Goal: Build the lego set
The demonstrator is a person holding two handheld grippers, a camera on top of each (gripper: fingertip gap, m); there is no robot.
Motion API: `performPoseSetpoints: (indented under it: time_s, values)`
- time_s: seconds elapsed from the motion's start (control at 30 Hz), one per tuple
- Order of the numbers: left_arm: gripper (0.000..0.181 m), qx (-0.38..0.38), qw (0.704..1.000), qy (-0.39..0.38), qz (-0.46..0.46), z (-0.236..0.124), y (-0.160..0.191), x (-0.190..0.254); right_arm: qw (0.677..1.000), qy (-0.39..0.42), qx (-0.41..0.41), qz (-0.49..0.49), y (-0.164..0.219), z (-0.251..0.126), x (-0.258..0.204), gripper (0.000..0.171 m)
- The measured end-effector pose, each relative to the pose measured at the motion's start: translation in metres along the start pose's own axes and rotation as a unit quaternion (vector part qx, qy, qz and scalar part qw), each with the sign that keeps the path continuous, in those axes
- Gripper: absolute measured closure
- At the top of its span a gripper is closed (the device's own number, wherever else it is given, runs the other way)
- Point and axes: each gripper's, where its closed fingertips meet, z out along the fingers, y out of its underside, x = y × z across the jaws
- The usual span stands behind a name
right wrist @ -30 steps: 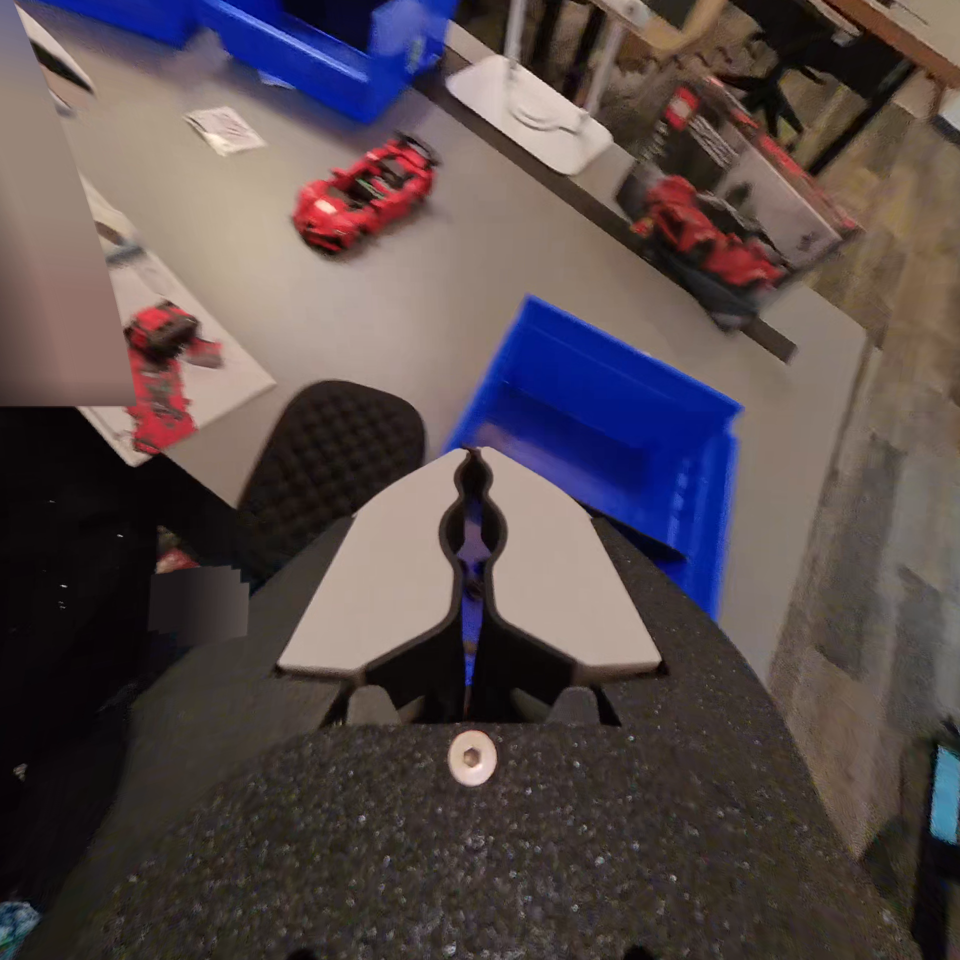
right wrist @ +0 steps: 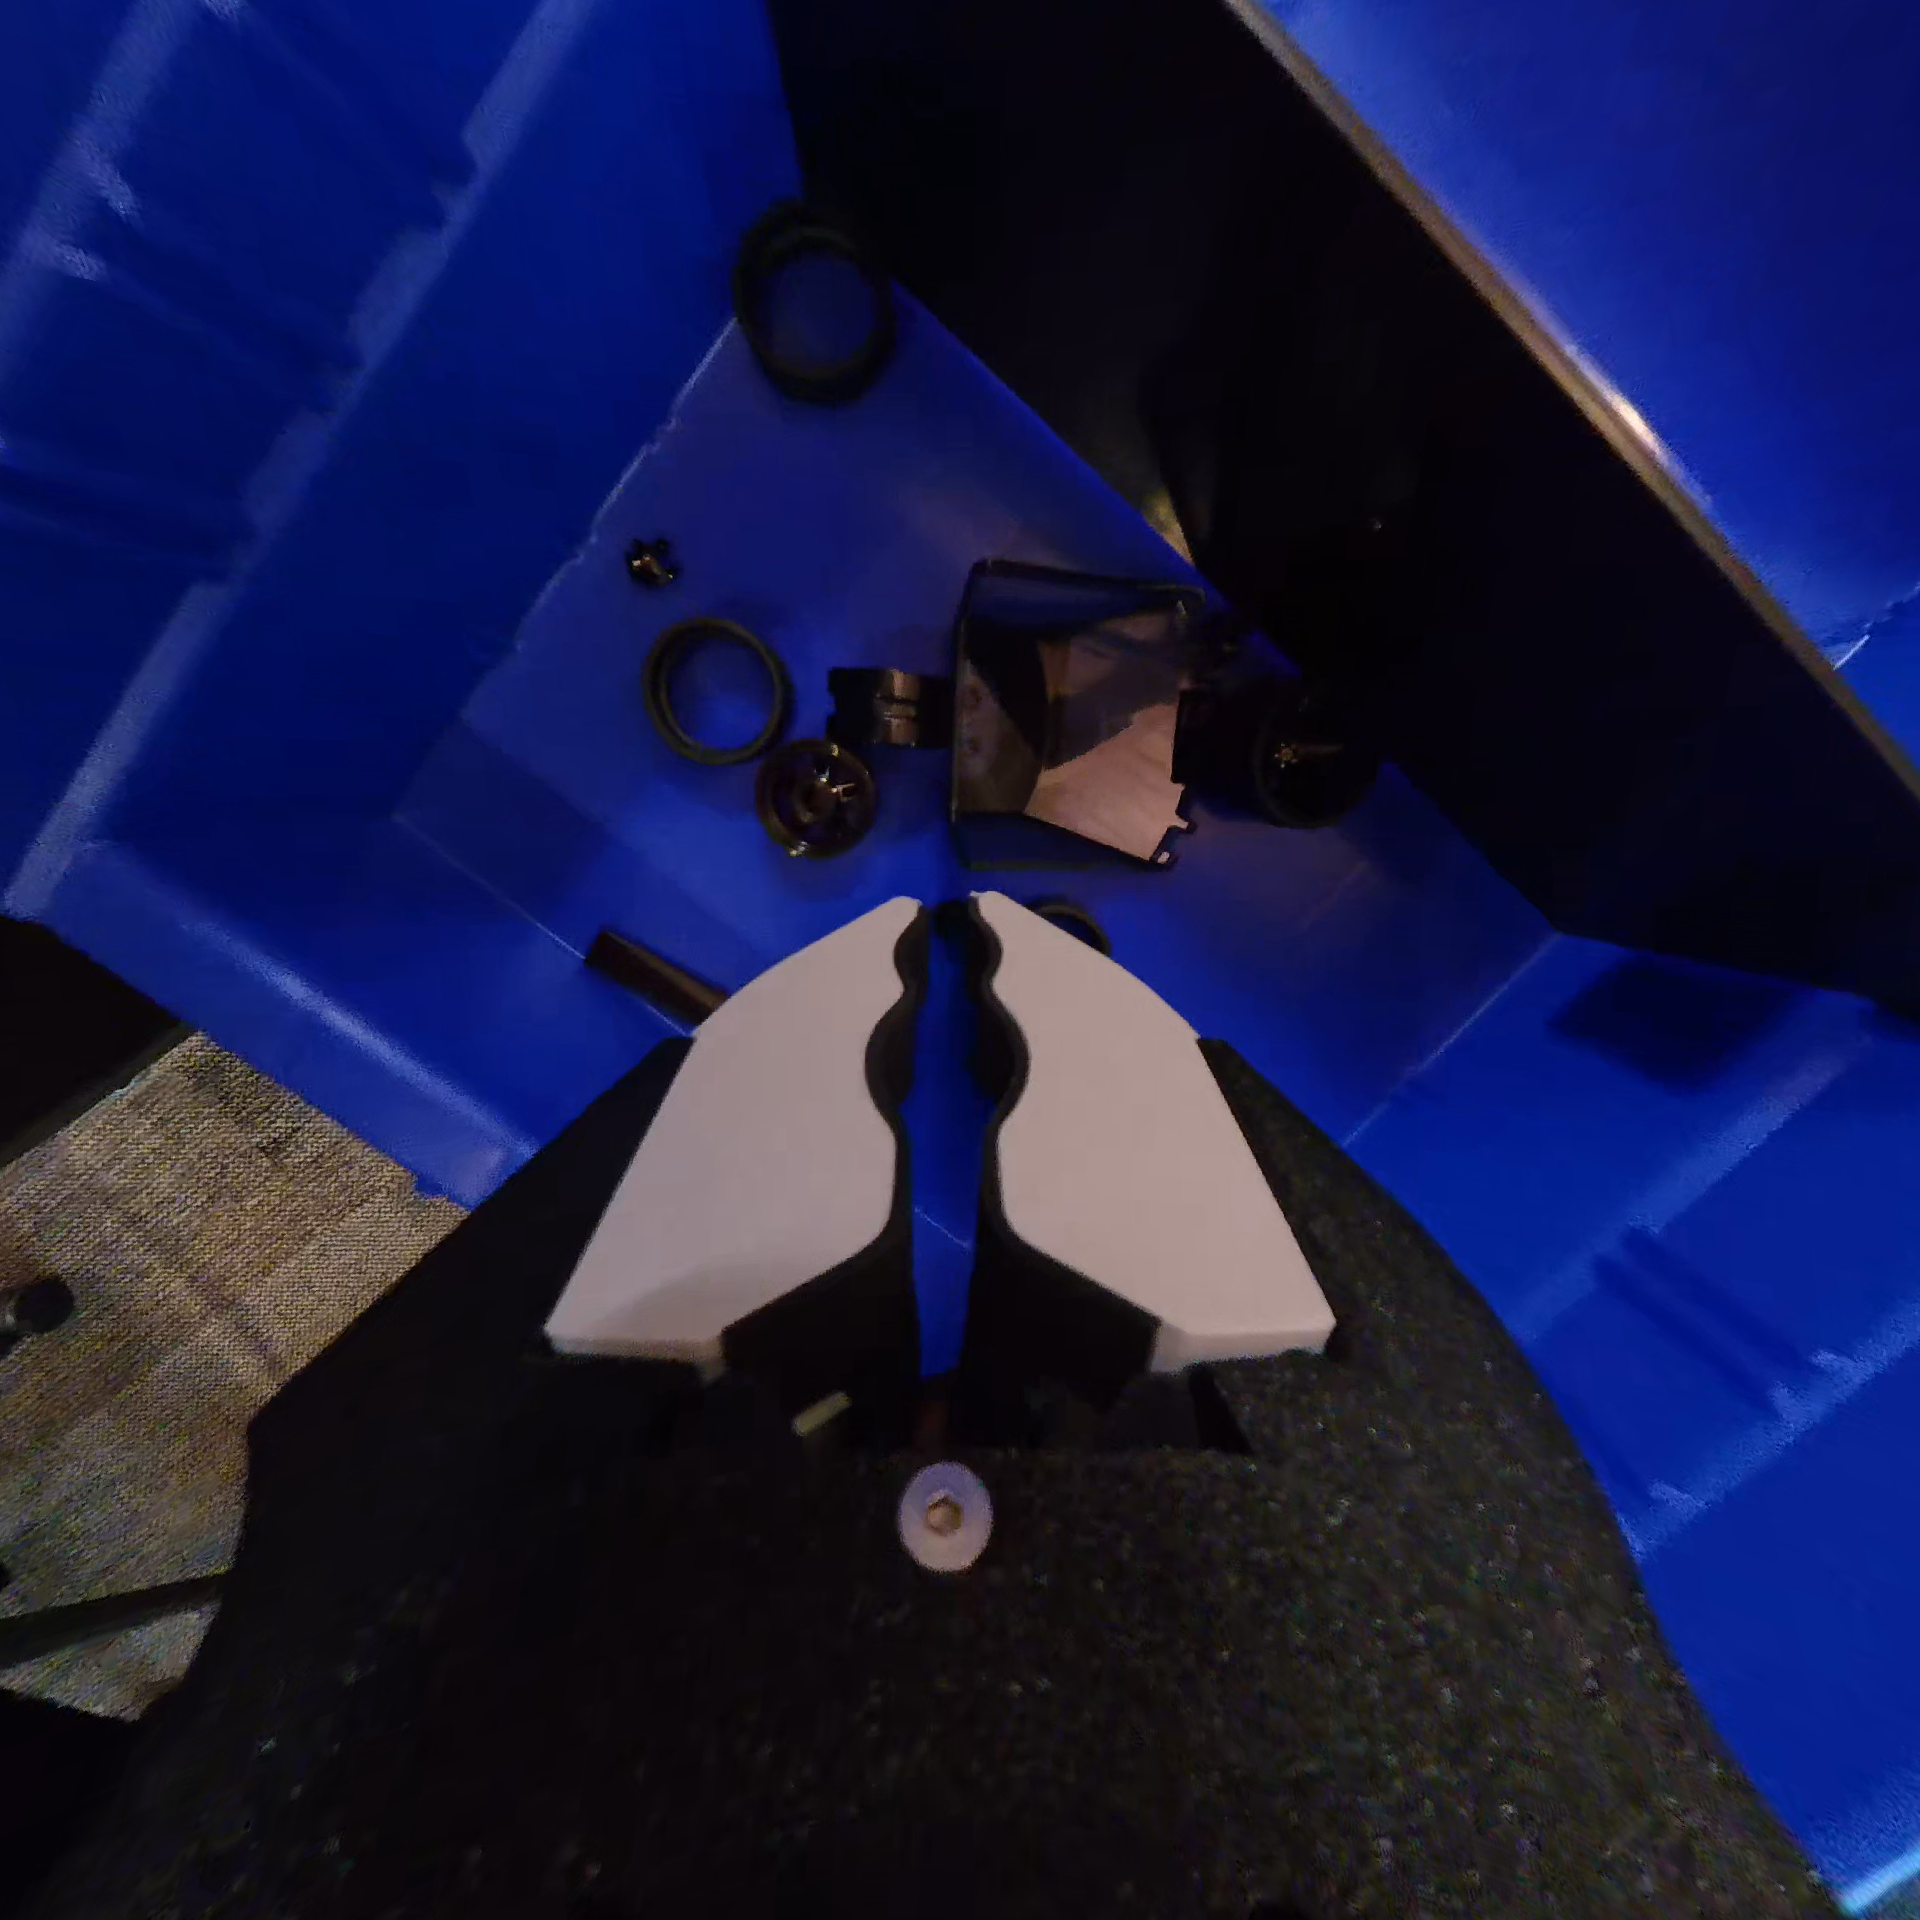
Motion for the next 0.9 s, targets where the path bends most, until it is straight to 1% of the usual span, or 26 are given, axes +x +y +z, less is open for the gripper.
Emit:
performPoseSetpoints:
  time_s: [0.23,0.3,0.37,0.4,0.47,0.53,0.6,0.63,0.7,0.77,0.83,0.9]
  values:
    - [0.168,-0.021,0.999,0.010,0.034,-0.009,0.007,0.007,1.000,0.004,-0.006,-0.008,0.001,0.001,-0.001,0.168]
    - [0.168,-0.023,0.999,0.012,0.044,-0.016,0.007,0.010,1.000,-0.002,0.028,-0.003,-0.005,-0.007,-0.004,0.168]
    - [0.167,-0.027,0.998,0.017,0.054,-0.025,0.008,0.015,0.995,0.000,0.097,0.015,-0.018,-0.026,-0.004,0.169]
    - [0.166,-0.032,0.997,0.022,0.060,-0.030,0.009,0.019,0.988,-0.006,0.151,0.020,-0.030,-0.039,-0.007,0.169]
    - [0.165,-0.047,0.996,0.036,0.070,-0.040,0.015,0.027,0.958,-0.030,0.283,0.025,-0.061,-0.073,-0.016,0.169]
    - [0.159,-0.065,0.993,0.057,0.083,-0.050,0.022,0.039,0.919,-0.058,0.388,0.028,-0.086,-0.106,-0.028,0.170]
    - [0.153,-0.085,0.988,0.083,0.100,-0.060,0.032,0.053,0.890,-0.077,0.448,0.013,-0.108,-0.129,-0.045,0.170]
    - [0.152,-0.096,0.985,0.092,0.107,-0.065,0.038,0.059,0.882,-0.080,0.464,0.000,-0.119,-0.135,-0.056,0.170]
    - [0.148,-0.124,0.979,0.110,0.115,-0.075,0.053,0.073,0.881,-0.078,0.466,-0.031,-0.141,-0.138,-0.078,0.170]
    - [0.146,-0.144,0.973,0.132,0.121,-0.083,0.067,0.089,0.889,-0.080,0.446,-0.068,-0.165,-0.129,-0.106,0.169]
    - [0.143,-0.158,0.968,0.143,0.131,-0.090,0.081,0.103,0.899,-0.101,0.414,-0.104,-0.189,-0.110,-0.138,0.169]
    - [0.141,-0.175,0.963,0.145,0.144,-0.098,0.096,0.115,0.913,-0.123,0.365,-0.135,-0.208,-0.080,-0.168,0.169]
